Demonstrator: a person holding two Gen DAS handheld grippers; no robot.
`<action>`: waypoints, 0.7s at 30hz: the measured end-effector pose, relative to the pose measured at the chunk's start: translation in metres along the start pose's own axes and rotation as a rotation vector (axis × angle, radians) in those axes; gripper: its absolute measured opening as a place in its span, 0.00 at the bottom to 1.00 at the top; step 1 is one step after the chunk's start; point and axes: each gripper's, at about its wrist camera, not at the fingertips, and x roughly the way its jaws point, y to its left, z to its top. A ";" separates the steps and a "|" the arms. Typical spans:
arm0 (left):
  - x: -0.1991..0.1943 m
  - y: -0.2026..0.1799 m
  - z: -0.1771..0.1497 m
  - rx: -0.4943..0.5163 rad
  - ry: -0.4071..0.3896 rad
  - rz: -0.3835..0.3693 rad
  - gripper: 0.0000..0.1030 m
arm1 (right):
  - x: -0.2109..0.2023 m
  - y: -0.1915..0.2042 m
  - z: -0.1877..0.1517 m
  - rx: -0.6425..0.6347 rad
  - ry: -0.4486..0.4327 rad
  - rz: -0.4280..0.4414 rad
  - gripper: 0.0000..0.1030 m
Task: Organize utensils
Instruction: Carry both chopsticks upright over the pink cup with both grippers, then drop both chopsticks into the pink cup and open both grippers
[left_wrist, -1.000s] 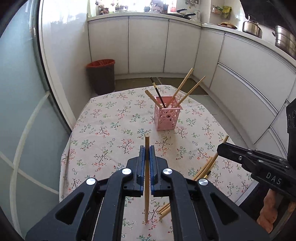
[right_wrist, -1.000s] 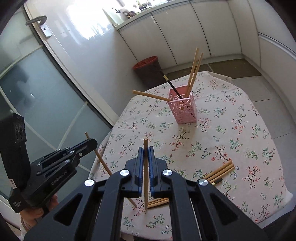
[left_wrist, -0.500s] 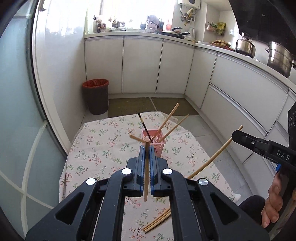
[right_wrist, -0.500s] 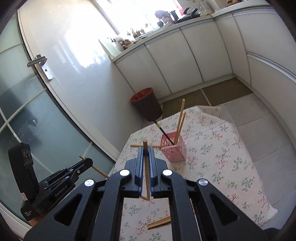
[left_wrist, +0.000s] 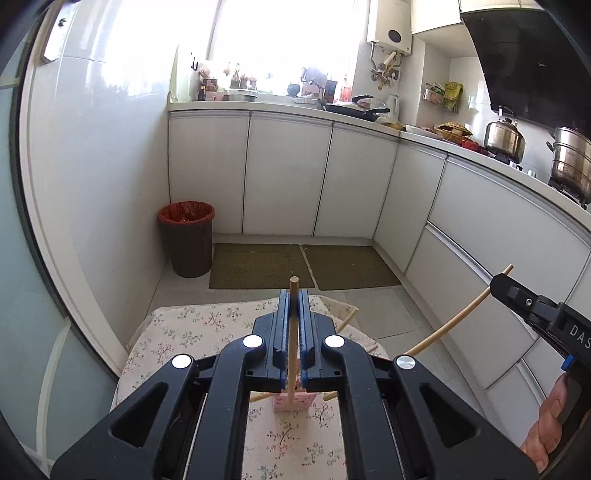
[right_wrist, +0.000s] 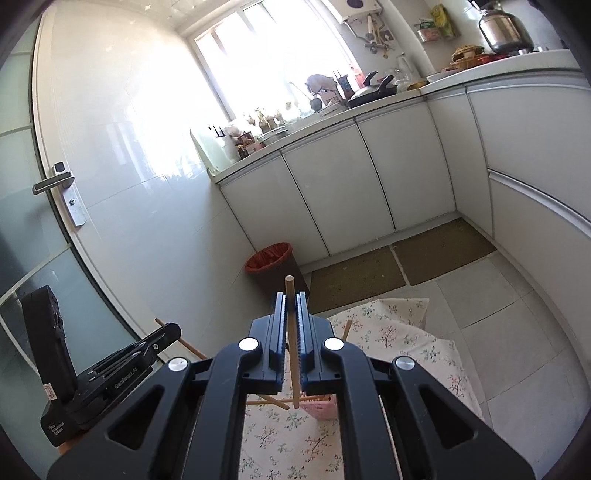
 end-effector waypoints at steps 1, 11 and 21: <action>0.009 0.000 0.002 -0.001 0.005 0.000 0.03 | 0.006 -0.001 0.003 -0.007 -0.003 -0.008 0.05; 0.090 0.013 -0.011 -0.028 0.074 0.011 0.05 | 0.068 -0.006 0.000 -0.090 0.031 -0.045 0.05; 0.057 0.048 -0.008 -0.120 -0.041 0.032 0.18 | 0.112 -0.001 -0.025 -0.148 0.077 -0.067 0.05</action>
